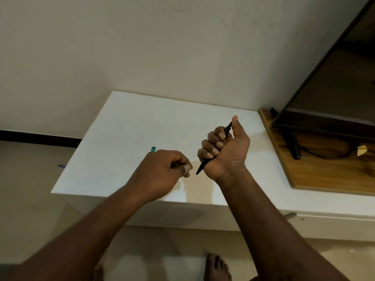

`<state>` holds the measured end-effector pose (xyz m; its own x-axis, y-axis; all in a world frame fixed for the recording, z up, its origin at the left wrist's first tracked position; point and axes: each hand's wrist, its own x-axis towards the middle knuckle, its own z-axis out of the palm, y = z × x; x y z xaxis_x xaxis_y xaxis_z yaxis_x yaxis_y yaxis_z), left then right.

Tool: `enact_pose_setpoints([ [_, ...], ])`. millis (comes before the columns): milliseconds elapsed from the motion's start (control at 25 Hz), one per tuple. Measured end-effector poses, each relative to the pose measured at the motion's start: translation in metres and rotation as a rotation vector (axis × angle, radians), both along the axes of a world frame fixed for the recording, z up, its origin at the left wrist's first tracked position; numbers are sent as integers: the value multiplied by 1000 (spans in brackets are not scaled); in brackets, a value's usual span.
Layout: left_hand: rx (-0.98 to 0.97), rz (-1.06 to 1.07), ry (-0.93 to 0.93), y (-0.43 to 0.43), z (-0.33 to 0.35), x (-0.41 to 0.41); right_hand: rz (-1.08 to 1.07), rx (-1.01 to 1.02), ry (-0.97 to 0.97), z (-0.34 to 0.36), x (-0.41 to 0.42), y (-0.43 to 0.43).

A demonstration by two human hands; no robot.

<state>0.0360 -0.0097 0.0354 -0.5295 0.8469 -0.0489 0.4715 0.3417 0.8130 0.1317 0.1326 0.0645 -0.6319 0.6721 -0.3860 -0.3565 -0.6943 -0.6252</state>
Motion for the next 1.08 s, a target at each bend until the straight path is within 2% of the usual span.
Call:
enact_pose_setpoints([
  [1080,-51,-46,64,1,-8,-2,-49,25,11,4,-1,1],
])
